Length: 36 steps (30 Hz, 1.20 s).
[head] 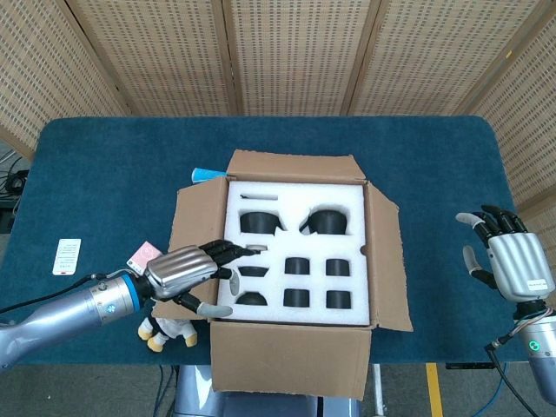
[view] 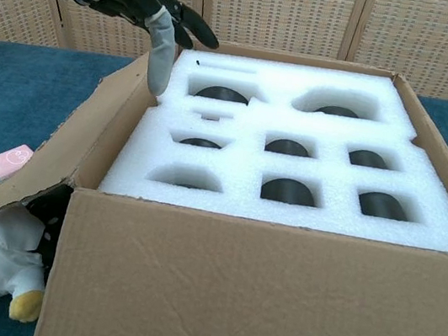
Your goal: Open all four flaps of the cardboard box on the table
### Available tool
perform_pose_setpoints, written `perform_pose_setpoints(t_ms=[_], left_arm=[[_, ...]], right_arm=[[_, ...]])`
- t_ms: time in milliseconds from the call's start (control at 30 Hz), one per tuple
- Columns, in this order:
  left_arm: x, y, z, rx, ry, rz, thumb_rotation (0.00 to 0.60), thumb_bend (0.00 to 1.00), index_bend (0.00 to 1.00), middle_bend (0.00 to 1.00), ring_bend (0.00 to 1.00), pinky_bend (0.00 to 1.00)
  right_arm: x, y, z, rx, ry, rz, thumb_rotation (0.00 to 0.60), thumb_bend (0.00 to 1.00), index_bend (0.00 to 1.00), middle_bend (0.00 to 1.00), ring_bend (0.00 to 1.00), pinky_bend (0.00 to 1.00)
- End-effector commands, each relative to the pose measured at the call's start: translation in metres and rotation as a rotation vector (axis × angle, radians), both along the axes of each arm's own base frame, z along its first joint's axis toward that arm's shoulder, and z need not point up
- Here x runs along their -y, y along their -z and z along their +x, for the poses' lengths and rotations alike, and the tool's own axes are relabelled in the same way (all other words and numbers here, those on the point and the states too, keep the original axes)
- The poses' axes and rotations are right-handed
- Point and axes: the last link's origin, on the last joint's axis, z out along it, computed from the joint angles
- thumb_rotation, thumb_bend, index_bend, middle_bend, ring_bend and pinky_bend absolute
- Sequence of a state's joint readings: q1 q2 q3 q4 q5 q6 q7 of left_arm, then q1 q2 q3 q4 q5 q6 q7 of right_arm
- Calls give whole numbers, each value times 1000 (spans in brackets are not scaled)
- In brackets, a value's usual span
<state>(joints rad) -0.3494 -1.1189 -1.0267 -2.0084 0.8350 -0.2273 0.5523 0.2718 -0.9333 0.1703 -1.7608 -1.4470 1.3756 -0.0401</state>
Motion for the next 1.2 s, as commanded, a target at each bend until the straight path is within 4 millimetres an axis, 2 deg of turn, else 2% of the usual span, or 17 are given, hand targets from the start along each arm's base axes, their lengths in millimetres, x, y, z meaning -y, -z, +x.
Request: perform_pose_setpoints(t_ms=[33,433,800,933,1200], left_arm=[[-8,4,-4,-34,20,83,1,154,395,0,0,0],[-34,-4,-17,-191,103,323,1,158,396,0,0,0],[-46,-4,-28,-307,247,556,1,158,396,0,0,0],[-48,-3,-34,-294,249,598,1,158,396,0,0,0],[-55,-2,-49,-159,166,676,1,155,395,0,0,0]], right_arm=[[0,0,0,0,0,0,600,543,249,313,174,192],[2,2,2,-5,1,5,600,543,249,313,174,192],[3,3,2,-7,6,8,600,543,249,313,174,191],[3,3,1,-6,9,9,600,542,249,313,173,191],[4,4,0,-6,17,12,600,543,249,313,168,192]])
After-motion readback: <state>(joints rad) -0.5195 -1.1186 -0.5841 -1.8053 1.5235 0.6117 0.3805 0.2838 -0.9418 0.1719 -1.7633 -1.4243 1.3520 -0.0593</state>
